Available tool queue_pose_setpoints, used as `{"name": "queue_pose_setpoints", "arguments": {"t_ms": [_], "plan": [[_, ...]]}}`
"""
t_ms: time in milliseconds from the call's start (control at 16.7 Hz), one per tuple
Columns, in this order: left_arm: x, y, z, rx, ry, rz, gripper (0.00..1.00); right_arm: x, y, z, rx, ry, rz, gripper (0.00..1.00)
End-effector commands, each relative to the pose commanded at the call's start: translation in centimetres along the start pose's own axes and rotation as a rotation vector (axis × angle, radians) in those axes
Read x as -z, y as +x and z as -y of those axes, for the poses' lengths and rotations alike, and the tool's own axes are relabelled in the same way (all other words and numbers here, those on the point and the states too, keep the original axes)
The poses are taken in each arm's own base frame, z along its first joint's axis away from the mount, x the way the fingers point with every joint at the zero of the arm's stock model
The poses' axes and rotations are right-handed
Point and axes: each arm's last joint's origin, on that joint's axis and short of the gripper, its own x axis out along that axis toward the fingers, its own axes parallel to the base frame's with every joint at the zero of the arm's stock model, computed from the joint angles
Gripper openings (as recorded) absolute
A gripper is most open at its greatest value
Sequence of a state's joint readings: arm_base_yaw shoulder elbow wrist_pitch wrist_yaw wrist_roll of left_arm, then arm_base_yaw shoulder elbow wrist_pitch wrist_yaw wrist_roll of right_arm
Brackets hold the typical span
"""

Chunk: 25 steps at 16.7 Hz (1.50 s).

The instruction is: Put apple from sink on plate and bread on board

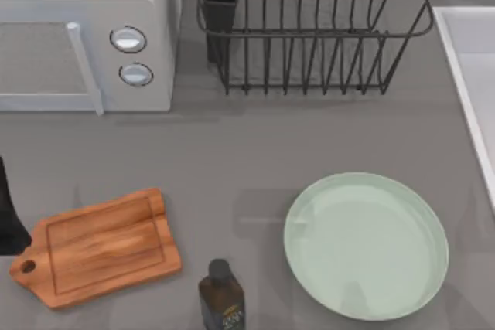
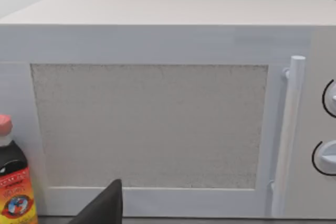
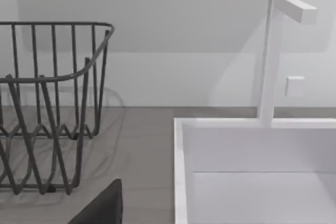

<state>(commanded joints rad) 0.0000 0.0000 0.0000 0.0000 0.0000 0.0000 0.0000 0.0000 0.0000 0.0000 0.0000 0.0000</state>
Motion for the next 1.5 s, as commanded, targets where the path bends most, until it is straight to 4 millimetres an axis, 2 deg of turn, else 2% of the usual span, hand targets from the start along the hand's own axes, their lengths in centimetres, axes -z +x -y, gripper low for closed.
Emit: {"name": "queue_pose_setpoints", "arguments": {"t_ms": [420,540,720,900,1020,1200,1380,1500], "plan": [[0.0,0.0,0.0,0.0,0.0,0.0,1.0,0.0,0.0,0.0,0.0,0.0,0.0,1.0],[0.0,0.0,0.0,0.0,0.0,0.0,1.0,-0.5,0.0,0.1,0.006,-0.006,-0.022,1.0],[0.0,0.0,0.0,0.0,0.0,0.0,1.0,-2.6,0.3,0.3,0.029,-0.028,-0.11,1.0],[0.0,0.0,0.0,0.0,0.0,0.0,1.0,-5.6,1.7,0.8,0.059,-0.057,-0.267,1.0],[0.0,0.0,0.0,0.0,0.0,0.0,1.0,-7.5,3.7,1.3,0.077,-0.074,-0.413,1.0],[0.0,0.0,0.0,0.0,0.0,0.0,1.0,-9.2,8.3,2.6,0.094,-0.089,-0.668,1.0],[0.0,0.0,0.0,0.0,0.0,0.0,1.0,-9.6,13.6,4.6,0.097,-0.09,-0.907,1.0],[0.0,0.0,0.0,0.0,0.0,0.0,1.0,-9.1,16.9,6.1,0.093,-0.083,-1.046,1.0]]}}
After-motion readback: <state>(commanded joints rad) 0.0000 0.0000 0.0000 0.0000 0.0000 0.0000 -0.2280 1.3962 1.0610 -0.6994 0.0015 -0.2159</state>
